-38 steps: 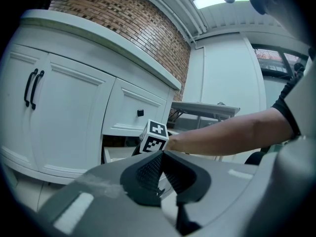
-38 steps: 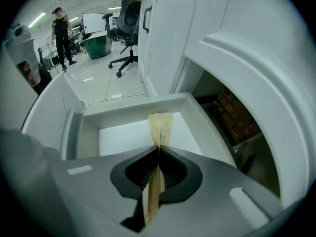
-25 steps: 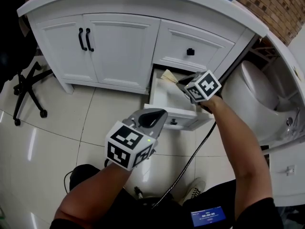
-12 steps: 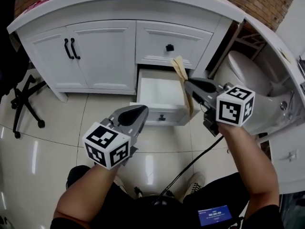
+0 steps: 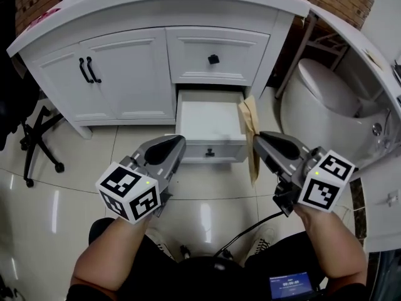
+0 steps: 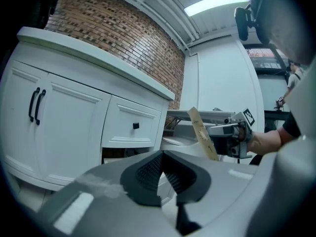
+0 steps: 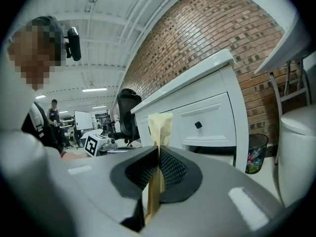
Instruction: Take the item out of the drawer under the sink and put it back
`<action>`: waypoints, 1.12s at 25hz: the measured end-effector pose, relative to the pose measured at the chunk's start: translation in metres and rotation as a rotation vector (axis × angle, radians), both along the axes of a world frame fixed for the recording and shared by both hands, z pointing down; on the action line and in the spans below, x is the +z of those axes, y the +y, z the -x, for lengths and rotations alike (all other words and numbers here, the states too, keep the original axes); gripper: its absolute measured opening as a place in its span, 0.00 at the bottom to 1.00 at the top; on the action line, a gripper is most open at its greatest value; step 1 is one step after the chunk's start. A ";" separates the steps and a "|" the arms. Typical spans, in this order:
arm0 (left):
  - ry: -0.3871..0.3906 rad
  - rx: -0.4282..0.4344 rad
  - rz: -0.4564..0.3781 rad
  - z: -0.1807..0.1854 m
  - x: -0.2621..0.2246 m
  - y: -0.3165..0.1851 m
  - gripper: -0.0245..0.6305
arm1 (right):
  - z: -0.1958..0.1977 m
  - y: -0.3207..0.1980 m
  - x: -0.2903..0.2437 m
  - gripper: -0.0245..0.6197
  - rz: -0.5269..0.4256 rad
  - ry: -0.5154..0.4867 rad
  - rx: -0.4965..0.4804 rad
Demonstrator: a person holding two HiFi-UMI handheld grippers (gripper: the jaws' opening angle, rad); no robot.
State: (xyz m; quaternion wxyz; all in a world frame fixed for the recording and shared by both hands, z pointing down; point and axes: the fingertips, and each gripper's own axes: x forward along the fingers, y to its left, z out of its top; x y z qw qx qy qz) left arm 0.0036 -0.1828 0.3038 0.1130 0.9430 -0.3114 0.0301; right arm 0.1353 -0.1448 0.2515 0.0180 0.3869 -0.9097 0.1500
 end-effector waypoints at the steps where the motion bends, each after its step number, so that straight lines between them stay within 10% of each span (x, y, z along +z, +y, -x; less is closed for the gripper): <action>1: -0.002 0.003 -0.003 -0.001 0.000 0.001 0.05 | -0.003 0.002 0.004 0.06 0.007 0.000 0.005; 28: -0.024 0.002 -0.022 -0.002 0.001 0.003 0.05 | -0.014 0.006 0.037 0.06 0.059 0.033 0.040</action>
